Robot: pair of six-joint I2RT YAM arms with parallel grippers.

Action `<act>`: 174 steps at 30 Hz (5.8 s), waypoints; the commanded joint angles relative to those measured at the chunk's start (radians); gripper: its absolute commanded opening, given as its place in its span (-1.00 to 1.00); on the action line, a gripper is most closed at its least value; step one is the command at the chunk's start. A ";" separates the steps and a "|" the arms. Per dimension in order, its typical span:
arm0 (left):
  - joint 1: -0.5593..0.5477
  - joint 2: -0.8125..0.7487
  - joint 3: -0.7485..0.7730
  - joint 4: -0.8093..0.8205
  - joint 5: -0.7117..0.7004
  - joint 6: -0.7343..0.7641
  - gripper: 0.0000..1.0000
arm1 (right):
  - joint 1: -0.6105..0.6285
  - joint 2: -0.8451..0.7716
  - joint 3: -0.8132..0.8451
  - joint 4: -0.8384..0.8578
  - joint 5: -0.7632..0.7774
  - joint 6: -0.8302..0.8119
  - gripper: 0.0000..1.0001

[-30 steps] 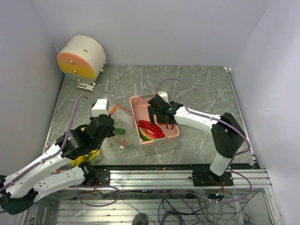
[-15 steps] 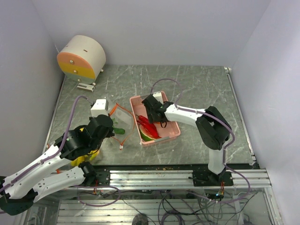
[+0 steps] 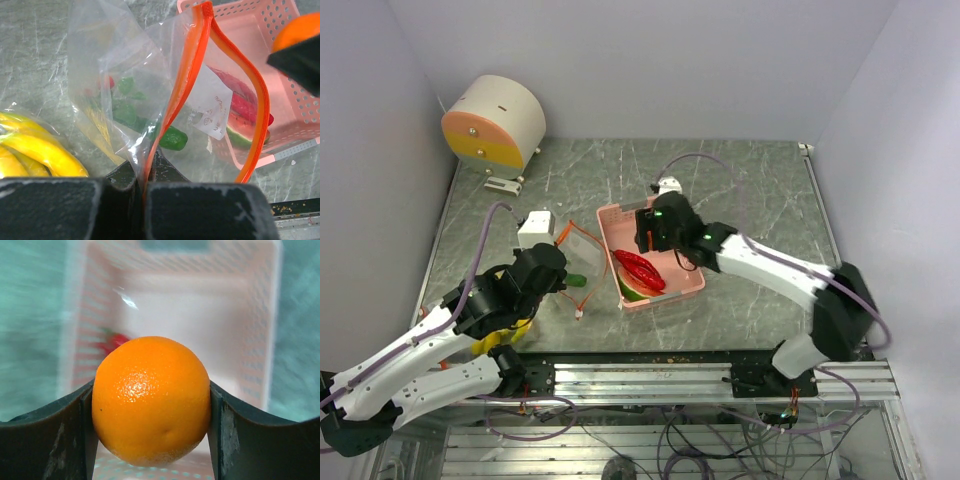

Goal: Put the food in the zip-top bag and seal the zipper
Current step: Pick up the fake fruit from the bin, then place the fake fruit in the zipper food storage bag, then pick up the fake vegetable from the bin, then place the fake vegetable in the zipper food storage bag, then pick up the fake fruit from the bin.

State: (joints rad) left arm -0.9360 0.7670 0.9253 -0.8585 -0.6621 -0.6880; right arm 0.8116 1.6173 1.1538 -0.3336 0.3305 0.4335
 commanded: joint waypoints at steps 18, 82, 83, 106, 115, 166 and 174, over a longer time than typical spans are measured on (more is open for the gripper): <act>-0.001 0.002 -0.005 0.018 0.026 -0.012 -0.86 | 0.253 -0.104 -0.007 0.503 -0.407 -0.095 0.00; -0.001 -0.018 -0.007 -0.045 0.006 -0.028 -0.86 | 0.033 -0.037 -0.129 0.181 -0.069 -0.092 -1.00; -0.001 -0.016 -0.007 -0.046 0.007 -0.030 -0.86 | 0.033 -0.072 -0.134 0.178 -0.068 -0.090 -1.00; -0.001 0.005 -0.029 0.001 0.031 -0.028 -0.87 | 0.228 -0.355 -0.367 0.914 -0.322 0.185 -1.00; -0.001 0.011 -0.014 -0.001 0.034 -0.022 -0.86 | 0.325 -0.180 -0.300 1.000 -0.101 0.245 -1.00; 0.000 0.004 0.005 0.018 0.050 0.011 -0.86 | 0.110 -0.258 -0.144 0.003 -0.204 0.000 0.46; 0.000 -0.004 0.008 0.006 0.039 0.013 -0.86 | 0.099 -0.039 -0.096 0.027 -0.397 -0.115 0.45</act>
State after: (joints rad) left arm -0.9360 0.7811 0.8948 -0.8791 -0.6228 -0.6876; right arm 0.9089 1.5181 1.0298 -0.2871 0.0982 0.3912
